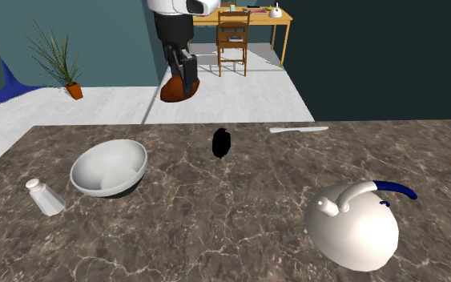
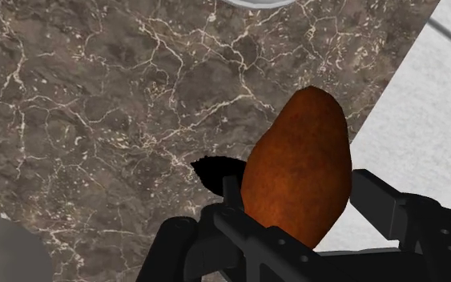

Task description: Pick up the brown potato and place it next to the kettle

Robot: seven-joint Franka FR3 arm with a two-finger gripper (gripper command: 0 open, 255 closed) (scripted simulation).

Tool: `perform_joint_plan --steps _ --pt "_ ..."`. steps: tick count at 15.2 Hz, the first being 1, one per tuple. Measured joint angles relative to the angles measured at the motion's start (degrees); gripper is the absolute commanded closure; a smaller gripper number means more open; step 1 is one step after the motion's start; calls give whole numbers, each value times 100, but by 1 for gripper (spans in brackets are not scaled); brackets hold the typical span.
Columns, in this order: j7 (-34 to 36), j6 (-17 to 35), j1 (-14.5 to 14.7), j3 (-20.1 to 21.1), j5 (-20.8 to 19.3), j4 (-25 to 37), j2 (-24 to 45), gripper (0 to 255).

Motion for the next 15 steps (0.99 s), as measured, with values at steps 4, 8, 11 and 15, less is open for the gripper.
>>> perform_joint_plan --steps 4,8,11,15 --pt "-619 -12 -119 -397 288 -716 -730 255" --pt "-1210 -119 -226 -833 397 -1226 -1299 255" --pt "-1662 -206 -305 -1186 417 -1639 -1746 255" --pt "-2184 -276 -417 -1608 351 -2094 -2204 255"
